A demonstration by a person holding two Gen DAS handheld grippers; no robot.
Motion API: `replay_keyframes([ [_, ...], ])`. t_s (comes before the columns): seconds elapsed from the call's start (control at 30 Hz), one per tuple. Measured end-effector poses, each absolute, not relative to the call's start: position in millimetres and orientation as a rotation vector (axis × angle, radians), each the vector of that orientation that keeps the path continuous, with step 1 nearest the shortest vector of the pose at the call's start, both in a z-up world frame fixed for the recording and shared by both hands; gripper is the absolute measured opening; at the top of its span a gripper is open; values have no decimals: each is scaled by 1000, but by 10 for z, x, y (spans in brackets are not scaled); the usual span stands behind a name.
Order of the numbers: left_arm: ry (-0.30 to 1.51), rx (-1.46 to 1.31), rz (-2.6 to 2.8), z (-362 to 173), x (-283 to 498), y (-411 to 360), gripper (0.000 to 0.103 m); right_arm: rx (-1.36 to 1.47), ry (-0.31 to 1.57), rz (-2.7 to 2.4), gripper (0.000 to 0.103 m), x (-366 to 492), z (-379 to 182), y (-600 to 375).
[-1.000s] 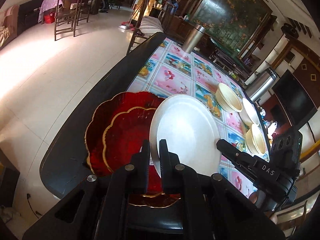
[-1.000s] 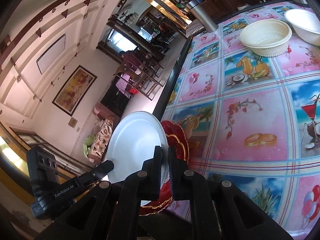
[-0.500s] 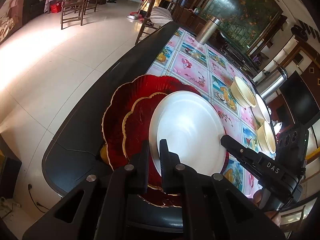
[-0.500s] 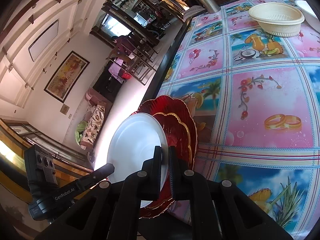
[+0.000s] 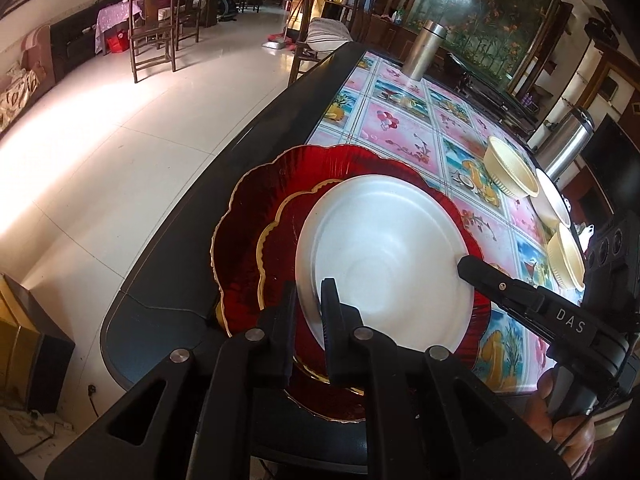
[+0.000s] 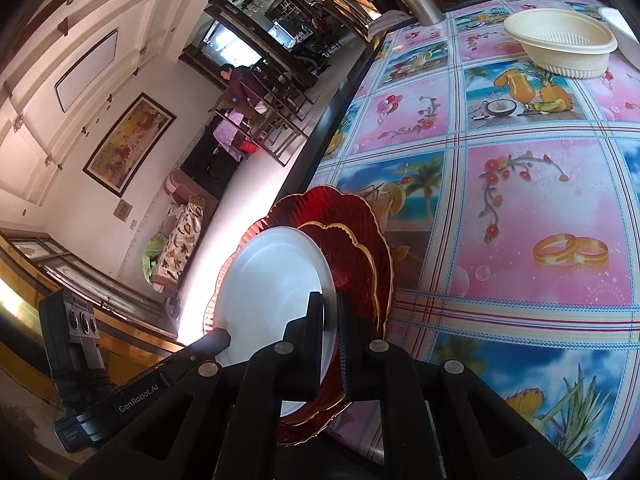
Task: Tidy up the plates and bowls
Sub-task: 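Lower the white plate into the red plates and open the left tool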
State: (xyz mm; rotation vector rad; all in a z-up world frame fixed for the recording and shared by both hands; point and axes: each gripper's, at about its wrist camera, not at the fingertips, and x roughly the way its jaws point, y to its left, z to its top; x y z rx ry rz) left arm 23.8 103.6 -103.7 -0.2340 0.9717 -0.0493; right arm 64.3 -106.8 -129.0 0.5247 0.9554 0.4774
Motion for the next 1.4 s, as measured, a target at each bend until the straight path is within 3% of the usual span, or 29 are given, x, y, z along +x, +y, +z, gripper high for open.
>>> replay_keyframes([
  [0.73,801,60,166,-728,128,865,10,493,940,466,8,603,-1306,-1048],
  [0.8,777,86,200,-669,110,889,14,482,931,459,8,597,-1297,-1044],
  [0.87,758,96,220,-611,96,926,27,475,921,452,8,595,-1299,-1067],
  [0.9,746,90,229,-574,86,958,29,479,918,447,10,593,-1297,-1084],
  [1.23,705,73,63,-339,105,547,30,540,862,419,12,577,-1191,-1432],
  [1.3,711,87,-10,-330,119,306,38,552,852,400,12,563,-1177,-1542],
  [1.37,725,85,-79,-348,130,71,58,571,845,380,12,547,-1173,-1677],
  [1.4,734,90,-108,-369,135,-50,59,582,841,368,12,532,-1173,-1759],
])
